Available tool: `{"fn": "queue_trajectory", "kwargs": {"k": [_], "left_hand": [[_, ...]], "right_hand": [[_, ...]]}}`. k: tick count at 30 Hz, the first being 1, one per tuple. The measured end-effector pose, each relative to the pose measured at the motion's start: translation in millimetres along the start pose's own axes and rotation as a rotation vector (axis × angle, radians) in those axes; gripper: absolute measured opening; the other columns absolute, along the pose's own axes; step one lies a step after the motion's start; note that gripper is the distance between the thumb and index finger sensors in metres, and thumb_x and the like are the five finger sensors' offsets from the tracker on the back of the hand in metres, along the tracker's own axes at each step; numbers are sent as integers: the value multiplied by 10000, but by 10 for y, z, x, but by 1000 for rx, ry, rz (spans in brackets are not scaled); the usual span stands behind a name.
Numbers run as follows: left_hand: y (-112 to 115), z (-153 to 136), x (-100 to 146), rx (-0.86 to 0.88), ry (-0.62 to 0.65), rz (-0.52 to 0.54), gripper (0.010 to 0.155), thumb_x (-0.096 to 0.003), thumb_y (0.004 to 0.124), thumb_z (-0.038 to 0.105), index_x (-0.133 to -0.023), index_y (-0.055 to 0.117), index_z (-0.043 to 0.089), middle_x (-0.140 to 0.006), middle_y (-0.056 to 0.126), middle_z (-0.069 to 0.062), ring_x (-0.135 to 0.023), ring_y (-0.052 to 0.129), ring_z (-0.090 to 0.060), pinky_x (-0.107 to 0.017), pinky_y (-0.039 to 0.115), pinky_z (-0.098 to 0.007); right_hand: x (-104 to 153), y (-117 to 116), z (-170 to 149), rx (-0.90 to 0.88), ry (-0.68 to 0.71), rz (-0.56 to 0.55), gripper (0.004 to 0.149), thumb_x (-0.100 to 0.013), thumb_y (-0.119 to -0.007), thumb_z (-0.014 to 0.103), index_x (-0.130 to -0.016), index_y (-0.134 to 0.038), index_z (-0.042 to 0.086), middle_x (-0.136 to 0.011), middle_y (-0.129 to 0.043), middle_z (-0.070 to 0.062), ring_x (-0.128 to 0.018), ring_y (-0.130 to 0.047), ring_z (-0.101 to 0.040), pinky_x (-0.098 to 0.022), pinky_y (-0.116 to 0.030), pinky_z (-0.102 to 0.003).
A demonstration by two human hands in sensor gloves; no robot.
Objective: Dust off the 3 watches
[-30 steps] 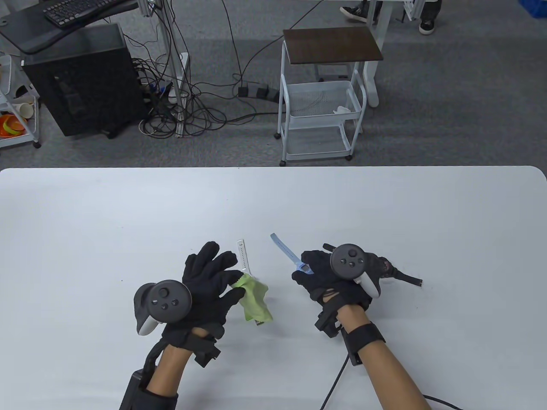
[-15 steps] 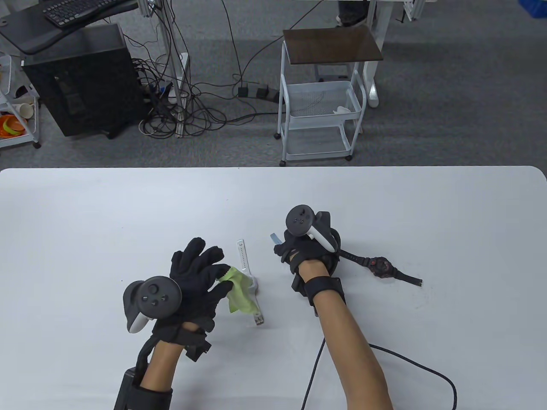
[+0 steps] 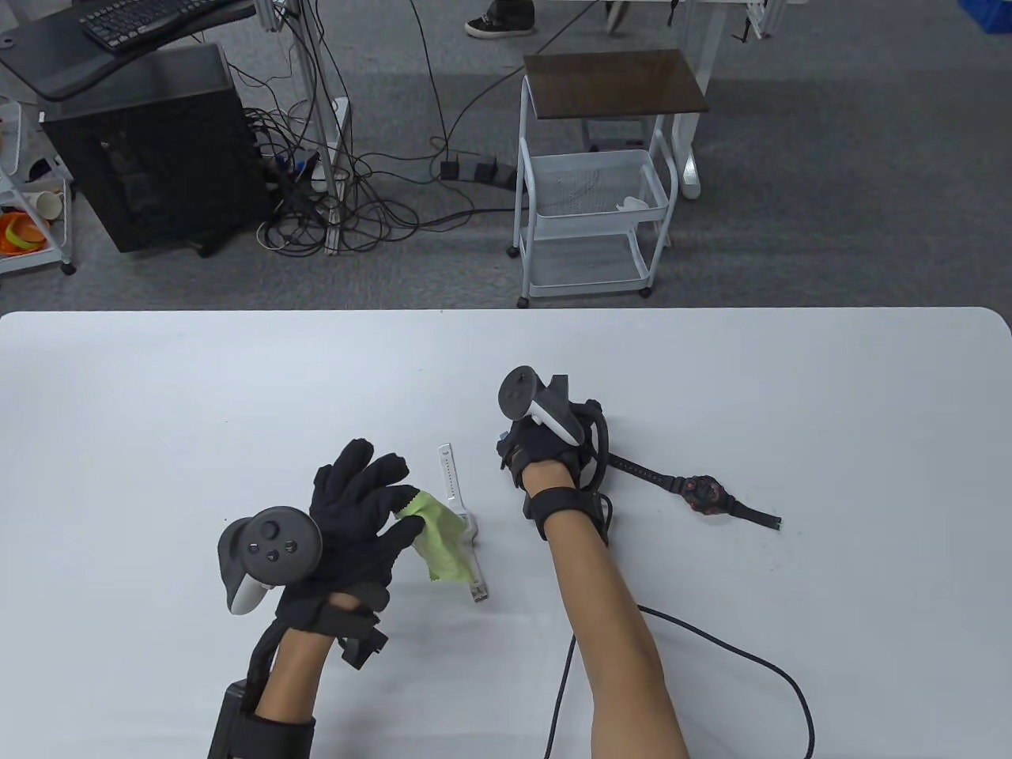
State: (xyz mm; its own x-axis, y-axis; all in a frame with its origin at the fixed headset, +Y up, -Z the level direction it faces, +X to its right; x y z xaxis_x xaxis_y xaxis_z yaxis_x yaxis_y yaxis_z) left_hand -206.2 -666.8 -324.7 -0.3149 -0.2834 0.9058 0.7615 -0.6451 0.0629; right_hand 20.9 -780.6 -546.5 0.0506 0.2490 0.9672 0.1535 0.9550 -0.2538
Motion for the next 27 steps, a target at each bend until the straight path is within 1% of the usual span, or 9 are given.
{"fn": "queue_trajectory", "kwargs": {"k": [2,4,8,11,13,16,20,27], "left_hand": [[13,-13,-5,29,0,-5,454,-549,744,453,-953,700,251,-1178,464,-29,-1154,186,-396,-740,159,-708],[28,-26,-8,42,-4,-8,454,-549,743,452,-952,700,249,-1177,467,-29,-1154,186,-395,-742,160,-707],[61,-47,-14,31,-12,-20,454,-549,742,452,-953,700,248,-1177,464,-30,-1153,186,-397,-741,160,-707],[82,-66,-21,35,-18,-26,454,-551,739,452,-954,698,247,-1177,465,-30,-1152,183,-397,-742,158,-705],[86,-69,-22,36,-21,-29,453,-551,738,451,-953,699,246,-1176,466,-32,-1151,184,-398,-741,158,-705],[87,-63,-23,32,-25,-31,454,-552,737,451,-955,698,245,-1177,463,-32,-1151,181,-399,-741,158,-705],[87,-65,-24,30,-32,-34,453,-552,737,451,-954,699,246,-1176,465,-33,-1150,182,-400,-740,158,-706],[109,-67,-28,24,-37,-44,453,-552,737,450,-954,698,245,-1176,467,-33,-1150,182,-401,-740,157,-705]], "right_hand": [[-23,-8,43,44,-13,13,655,-317,-916,455,-835,-791,75,-830,-789,-264,-685,-761,-497,-587,-247,-811],[-44,-3,80,99,-30,2,637,-307,-914,460,-816,-809,93,-814,-807,-250,-671,-782,-483,-596,-265,-805],[-58,1,120,101,-33,2,588,-299,-924,423,-783,-843,100,-787,-836,-250,-646,-807,-480,-606,-274,-801],[-65,5,157,137,-13,-11,514,-303,-915,414,-726,-878,125,-728,-886,-224,-591,-852,-457,-604,-318,-793],[-74,0,188,147,-4,-10,484,-311,-910,396,-706,-885,117,-703,-899,-227,-567,-859,-459,-607,-334,-785],[-88,-4,194,144,-9,0,480,-305,-912,387,-694,-883,107,-687,-901,-235,-548,-859,-461,-609,-351,-777],[-127,-4,151,95,-23,27,469,-300,-919,382,-678,-878,107,-674,-897,-236,-537,-852,-465,-610,-358,-772],[-128,-20,103,59,-17,23,472,-302,-906,389,-687,-860,120,-671,-885,-231,-522,-841,-461,-598,-395,-761]]}}
Point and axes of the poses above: the tracker on the back of each hand, its own z axis roughly to the thumb side, its own x axis roughly from the fingertips to the wrist, y = z × x, the point moved 4 cm from there along -x, roughly from the wrist to the fingertips
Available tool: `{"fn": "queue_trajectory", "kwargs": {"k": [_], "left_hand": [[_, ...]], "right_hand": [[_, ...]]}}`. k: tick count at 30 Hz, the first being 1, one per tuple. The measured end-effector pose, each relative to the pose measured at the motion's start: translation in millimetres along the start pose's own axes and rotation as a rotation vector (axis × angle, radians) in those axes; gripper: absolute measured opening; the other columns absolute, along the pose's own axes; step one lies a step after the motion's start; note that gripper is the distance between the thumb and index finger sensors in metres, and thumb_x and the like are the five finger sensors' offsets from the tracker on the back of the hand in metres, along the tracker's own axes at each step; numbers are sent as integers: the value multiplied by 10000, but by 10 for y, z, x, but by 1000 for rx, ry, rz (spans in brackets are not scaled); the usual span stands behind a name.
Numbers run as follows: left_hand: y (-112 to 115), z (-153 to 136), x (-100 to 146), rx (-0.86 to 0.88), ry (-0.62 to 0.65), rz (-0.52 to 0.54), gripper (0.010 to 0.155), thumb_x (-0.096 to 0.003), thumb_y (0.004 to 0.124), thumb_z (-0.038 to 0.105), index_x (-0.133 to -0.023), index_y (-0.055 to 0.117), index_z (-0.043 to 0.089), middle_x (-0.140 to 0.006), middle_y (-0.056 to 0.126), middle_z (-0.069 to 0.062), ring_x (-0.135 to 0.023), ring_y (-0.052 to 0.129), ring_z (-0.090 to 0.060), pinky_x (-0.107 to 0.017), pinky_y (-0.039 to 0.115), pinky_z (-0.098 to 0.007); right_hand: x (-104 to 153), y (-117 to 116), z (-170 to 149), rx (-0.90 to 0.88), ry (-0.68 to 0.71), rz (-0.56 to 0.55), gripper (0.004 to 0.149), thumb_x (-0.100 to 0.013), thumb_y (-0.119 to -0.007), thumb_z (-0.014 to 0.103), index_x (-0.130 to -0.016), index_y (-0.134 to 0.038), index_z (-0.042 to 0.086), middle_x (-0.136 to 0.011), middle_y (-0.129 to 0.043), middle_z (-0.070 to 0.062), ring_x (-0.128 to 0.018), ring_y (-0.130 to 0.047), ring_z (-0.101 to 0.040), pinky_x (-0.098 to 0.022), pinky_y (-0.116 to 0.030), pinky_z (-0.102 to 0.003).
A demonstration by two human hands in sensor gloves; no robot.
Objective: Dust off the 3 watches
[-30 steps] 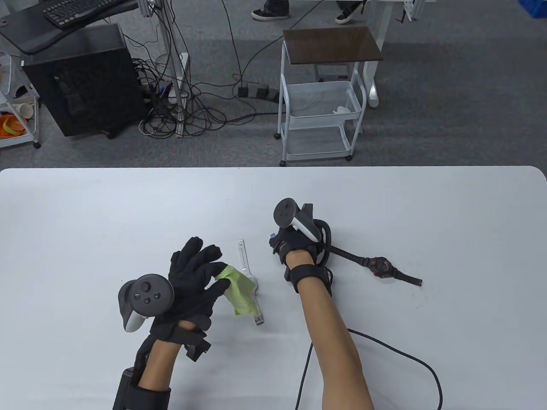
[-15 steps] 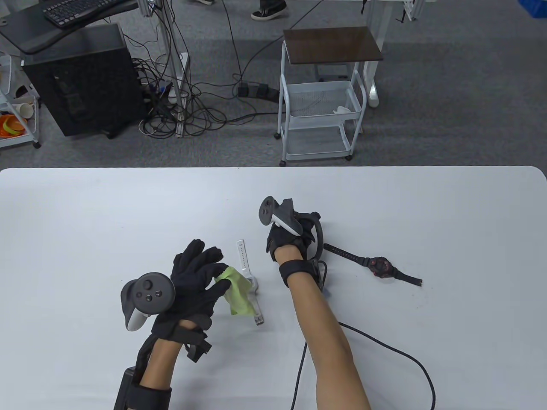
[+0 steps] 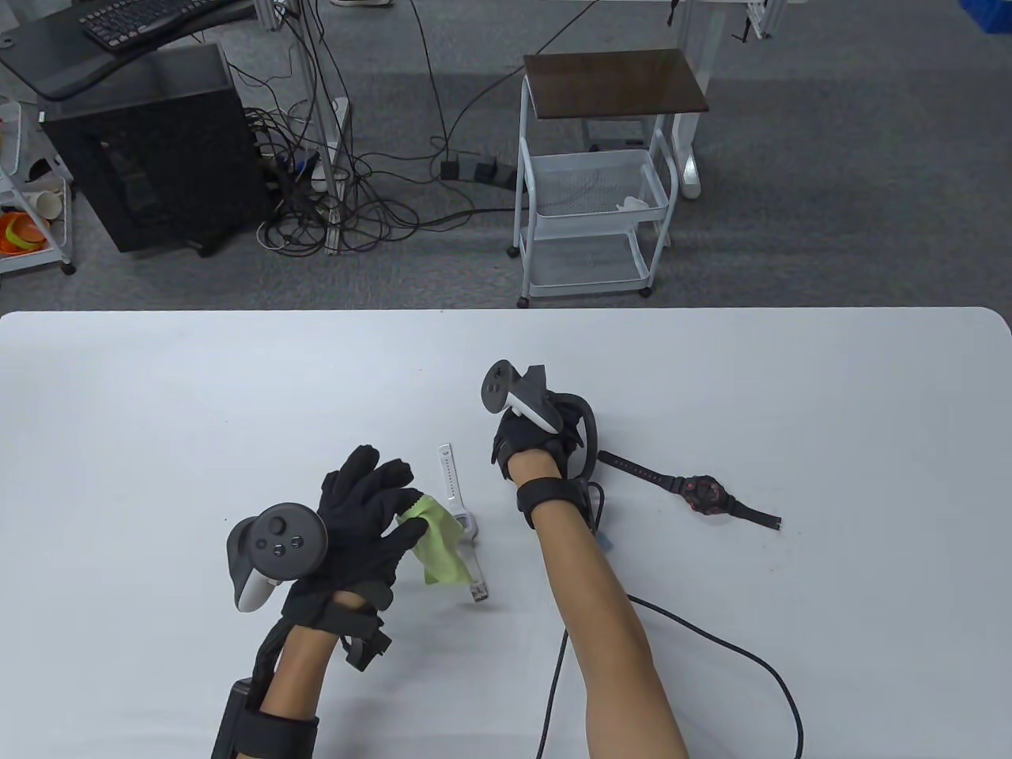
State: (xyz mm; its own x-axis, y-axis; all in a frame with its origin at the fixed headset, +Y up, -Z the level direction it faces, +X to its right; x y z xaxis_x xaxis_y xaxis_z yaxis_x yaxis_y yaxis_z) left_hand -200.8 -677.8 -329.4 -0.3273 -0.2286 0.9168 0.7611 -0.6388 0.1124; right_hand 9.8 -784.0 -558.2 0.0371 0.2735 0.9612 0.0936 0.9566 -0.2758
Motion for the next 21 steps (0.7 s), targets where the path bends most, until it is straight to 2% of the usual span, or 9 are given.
{"fn": "queue_trajectory", "kwargs": {"k": [10,21], "left_hand": [[11,-10,-3,-2,-5,-6,455,-550,737,451,-954,698,245,-1176,467,-32,-1151,184,-399,-740,157,-706],[25,-32,-5,-2,-15,-16,453,-550,738,451,-953,700,245,-1174,475,-31,-1151,194,-401,-739,160,-707]], "right_hand": [[-27,-1,-82,-58,-14,6,391,-292,-905,381,-617,-878,166,-619,-899,-199,-491,-840,-447,-602,-432,-734],[-64,-30,-89,-52,5,-4,342,-279,-925,392,-567,-956,211,-514,-966,-177,-396,-922,-393,-591,-521,-701]]}}
Point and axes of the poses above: the tracker on the back of each hand, its own z axis roughly to the thumb side, its own x axis roughly from the fingertips to the wrist, y = z × x, the point moved 4 cm from there along -x, roughly from the wrist to the fingertips
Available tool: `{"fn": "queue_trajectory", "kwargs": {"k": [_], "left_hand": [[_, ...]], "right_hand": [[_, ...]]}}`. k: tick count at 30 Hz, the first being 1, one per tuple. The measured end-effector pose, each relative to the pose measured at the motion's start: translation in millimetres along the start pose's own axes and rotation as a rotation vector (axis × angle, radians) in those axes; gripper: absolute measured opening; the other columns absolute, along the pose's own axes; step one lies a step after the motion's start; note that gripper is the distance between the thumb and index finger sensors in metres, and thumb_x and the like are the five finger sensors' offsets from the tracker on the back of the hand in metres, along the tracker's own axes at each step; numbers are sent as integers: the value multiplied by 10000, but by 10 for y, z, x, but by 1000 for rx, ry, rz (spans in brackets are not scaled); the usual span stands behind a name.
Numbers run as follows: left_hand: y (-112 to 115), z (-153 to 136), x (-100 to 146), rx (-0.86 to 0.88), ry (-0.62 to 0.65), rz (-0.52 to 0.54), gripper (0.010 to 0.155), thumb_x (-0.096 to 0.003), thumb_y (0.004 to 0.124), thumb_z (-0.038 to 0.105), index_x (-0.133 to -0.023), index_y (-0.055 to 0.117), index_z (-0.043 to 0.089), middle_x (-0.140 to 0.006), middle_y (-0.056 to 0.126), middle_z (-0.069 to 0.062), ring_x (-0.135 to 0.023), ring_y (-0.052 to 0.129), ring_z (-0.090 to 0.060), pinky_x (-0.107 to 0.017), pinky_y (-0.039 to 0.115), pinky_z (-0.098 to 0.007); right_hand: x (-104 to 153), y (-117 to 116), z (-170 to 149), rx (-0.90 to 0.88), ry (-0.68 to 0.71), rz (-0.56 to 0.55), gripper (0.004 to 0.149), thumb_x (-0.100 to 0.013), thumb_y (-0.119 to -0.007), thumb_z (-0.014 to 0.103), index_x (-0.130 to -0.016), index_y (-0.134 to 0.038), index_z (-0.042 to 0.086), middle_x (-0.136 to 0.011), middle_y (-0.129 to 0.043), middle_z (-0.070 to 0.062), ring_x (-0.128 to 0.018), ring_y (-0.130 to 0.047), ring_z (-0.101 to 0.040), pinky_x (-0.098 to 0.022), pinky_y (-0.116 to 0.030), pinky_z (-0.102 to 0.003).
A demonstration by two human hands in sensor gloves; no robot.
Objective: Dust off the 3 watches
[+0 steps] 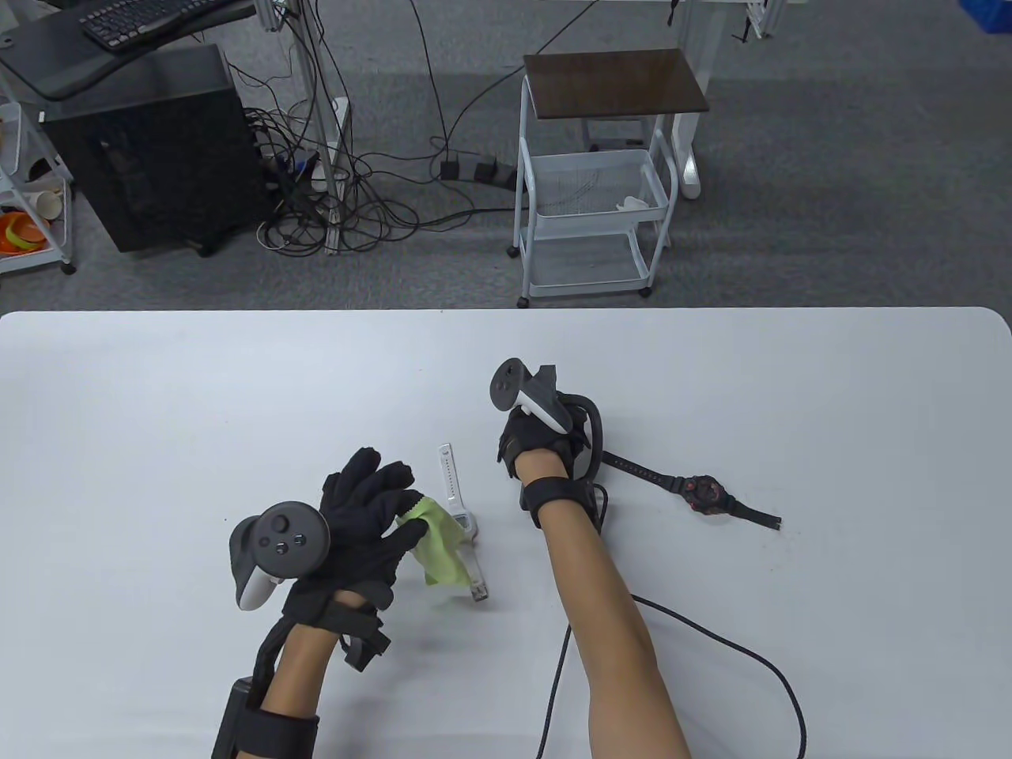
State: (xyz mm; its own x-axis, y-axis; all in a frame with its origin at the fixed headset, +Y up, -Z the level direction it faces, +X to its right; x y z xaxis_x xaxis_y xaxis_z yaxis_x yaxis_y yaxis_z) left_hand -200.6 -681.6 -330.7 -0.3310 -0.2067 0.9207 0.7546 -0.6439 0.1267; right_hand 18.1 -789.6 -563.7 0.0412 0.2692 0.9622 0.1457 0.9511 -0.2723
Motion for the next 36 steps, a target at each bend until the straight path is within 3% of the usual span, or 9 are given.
{"fn": "queue_trajectory", "kwargs": {"k": [8,10,15,20,30,36], "left_hand": [[-5,-16,2,12,-10,-1,456,-551,737,452,-956,695,248,-1158,532,-45,-1147,246,-428,-725,161,-725],[-5,-16,0,20,-10,1,456,-551,737,453,-957,694,250,-1148,570,-42,-1145,288,-437,-716,167,-738],[38,-2,-10,120,3,-18,453,-551,738,457,-962,694,272,-1108,672,-26,-1132,435,-434,-706,192,-759],[46,-9,-15,107,1,-24,450,-549,740,461,-960,698,283,-1074,730,-12,-1110,551,-404,-709,218,-762],[57,-23,-19,122,-1,-7,450,-546,742,463,-943,713,252,-1003,809,-13,-1069,698,-299,-724,256,-741],[92,-23,-27,148,11,-13,450,-551,728,462,-951,691,259,-1005,803,-11,-1065,710,-289,-728,263,-738]], "right_hand": [[28,6,-129,-110,33,5,332,-294,-901,355,-593,-952,220,-544,-981,-172,-395,-932,-380,-582,-529,-701],[39,32,-205,-141,34,-20,332,-293,-884,362,-586,-957,226,-520,-1016,-151,-348,-979,-339,-563,-604,-663],[95,59,-413,-277,57,-27,340,-309,-848,359,-596,-953,211,-470,-1063,-135,-279,-1034,-301,-542,-634,-650],[211,183,-583,-376,79,-87,345,-319,-837,366,-612,-941,216,-472,-1087,-115,-302,-1084,-284,-514,-675,-624],[664,571,-676,-480,228,-195,354,-331,-820,382,-623,-932,216,-421,-1113,-77,-250,-1117,-233,-480,-737,-574],[989,687,-667,-522,321,-233,360,-337,-810,383,-629,-925,206,-397,-1120,-68,-220,-1125,-217,-462,-762,-552]]}}
Point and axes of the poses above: the tracker on the back of each hand, its own z axis roughly to the thumb side, its own x axis roughly from the fingertips to the wrist, y = z × x, the point moved 4 cm from there along -x, roughly from the wrist to the fingertips
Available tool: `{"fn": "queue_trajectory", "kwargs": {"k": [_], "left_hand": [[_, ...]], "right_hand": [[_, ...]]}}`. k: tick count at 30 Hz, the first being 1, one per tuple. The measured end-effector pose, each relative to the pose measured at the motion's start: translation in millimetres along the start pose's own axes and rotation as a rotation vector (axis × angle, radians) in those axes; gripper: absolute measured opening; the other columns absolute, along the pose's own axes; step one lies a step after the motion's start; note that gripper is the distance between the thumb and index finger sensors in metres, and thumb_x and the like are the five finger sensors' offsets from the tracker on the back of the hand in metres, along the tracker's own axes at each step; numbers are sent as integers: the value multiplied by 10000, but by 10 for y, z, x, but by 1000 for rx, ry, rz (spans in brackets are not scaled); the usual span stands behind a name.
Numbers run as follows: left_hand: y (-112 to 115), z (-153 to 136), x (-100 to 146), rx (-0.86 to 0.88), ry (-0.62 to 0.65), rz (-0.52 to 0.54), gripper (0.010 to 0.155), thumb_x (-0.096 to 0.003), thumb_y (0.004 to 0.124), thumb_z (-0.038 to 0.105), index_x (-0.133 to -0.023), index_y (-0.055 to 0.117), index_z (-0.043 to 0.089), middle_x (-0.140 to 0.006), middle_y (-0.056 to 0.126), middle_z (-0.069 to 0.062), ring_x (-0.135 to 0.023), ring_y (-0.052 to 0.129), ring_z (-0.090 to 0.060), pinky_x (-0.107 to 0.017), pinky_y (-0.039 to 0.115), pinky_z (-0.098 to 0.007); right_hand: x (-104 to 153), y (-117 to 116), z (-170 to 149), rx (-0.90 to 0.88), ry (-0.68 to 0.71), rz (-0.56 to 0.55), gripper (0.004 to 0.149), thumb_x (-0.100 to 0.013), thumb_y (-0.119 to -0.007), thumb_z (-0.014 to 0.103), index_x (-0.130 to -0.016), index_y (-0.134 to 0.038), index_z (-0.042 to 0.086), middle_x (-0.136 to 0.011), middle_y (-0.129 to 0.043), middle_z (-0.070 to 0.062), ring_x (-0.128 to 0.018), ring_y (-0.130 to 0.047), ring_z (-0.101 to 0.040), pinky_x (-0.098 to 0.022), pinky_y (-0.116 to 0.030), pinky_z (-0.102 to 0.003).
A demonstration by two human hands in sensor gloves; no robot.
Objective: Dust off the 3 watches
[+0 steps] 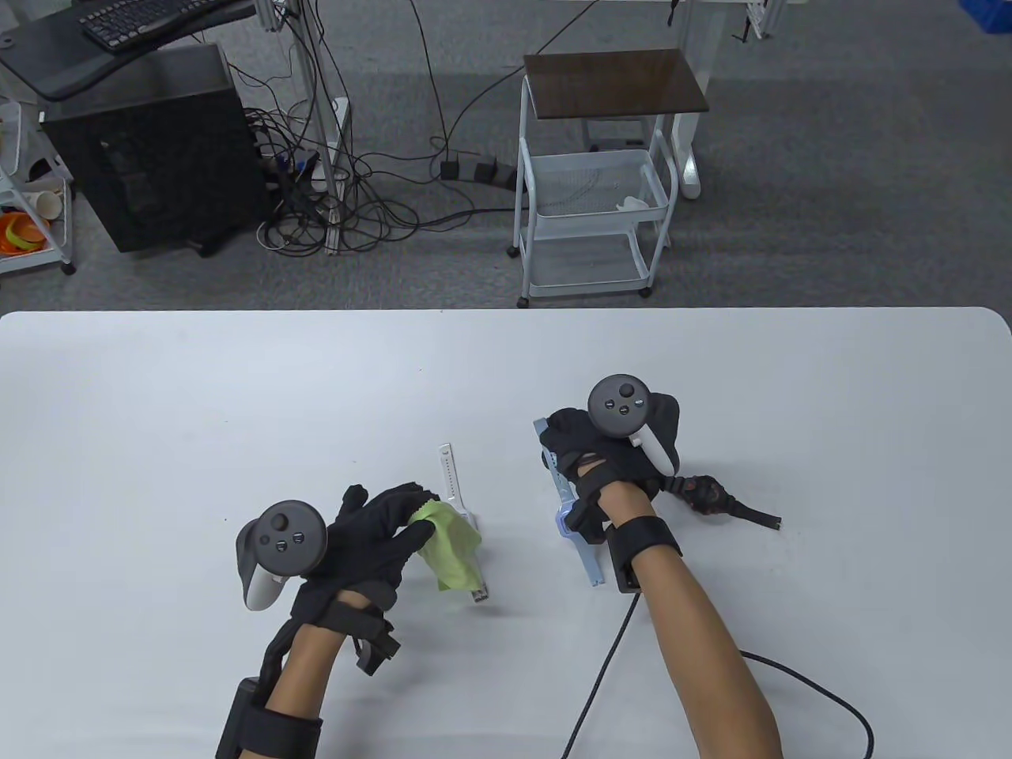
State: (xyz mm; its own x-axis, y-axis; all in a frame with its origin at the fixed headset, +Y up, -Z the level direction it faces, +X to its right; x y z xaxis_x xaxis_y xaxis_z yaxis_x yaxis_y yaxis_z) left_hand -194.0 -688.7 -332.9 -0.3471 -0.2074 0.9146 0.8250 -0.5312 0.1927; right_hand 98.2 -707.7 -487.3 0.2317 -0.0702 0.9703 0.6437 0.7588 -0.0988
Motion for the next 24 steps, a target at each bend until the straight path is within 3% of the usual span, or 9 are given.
{"fn": "queue_trajectory", "kwargs": {"k": [12,20,24], "left_hand": [[109,0,-20,69,22,-26,451,-545,723,474,-957,680,294,-978,840,50,-1052,743,-250,-737,282,-722],[184,-24,-24,87,14,-61,454,-555,705,464,-975,649,301,-1014,799,46,-1074,698,-279,-731,264,-736],[215,-27,-27,129,16,-67,455,-561,690,455,-983,625,299,-1032,770,34,-1082,679,-288,-730,258,-738]], "right_hand": [[636,400,217,-254,133,-98,372,-347,-804,381,-634,-914,172,-406,-1119,-75,-225,-1133,-219,-451,-774,-538],[972,642,594,-291,259,-205,375,-351,-805,383,-634,-912,162,-403,-1119,-74,-217,-1132,-217,-446,-777,-537],[1076,686,730,-322,299,-206,378,-352,-805,386,-633,-913,158,-396,-1119,-68,-209,-1133,-210,-440,-782,-533]]}}
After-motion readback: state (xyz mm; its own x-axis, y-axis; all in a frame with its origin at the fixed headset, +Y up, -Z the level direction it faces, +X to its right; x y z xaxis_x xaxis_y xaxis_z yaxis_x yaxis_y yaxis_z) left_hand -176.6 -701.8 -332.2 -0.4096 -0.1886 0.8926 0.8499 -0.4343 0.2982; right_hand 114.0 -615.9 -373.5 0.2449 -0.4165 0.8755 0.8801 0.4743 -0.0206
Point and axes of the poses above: the tracker on the back of each hand, its own z axis roughly to the thumb side, its own x axis roughly from the fingertips to the wrist, y = z × x, the point moved 4 cm from there along -x, roughly from the wrist to the fingertips
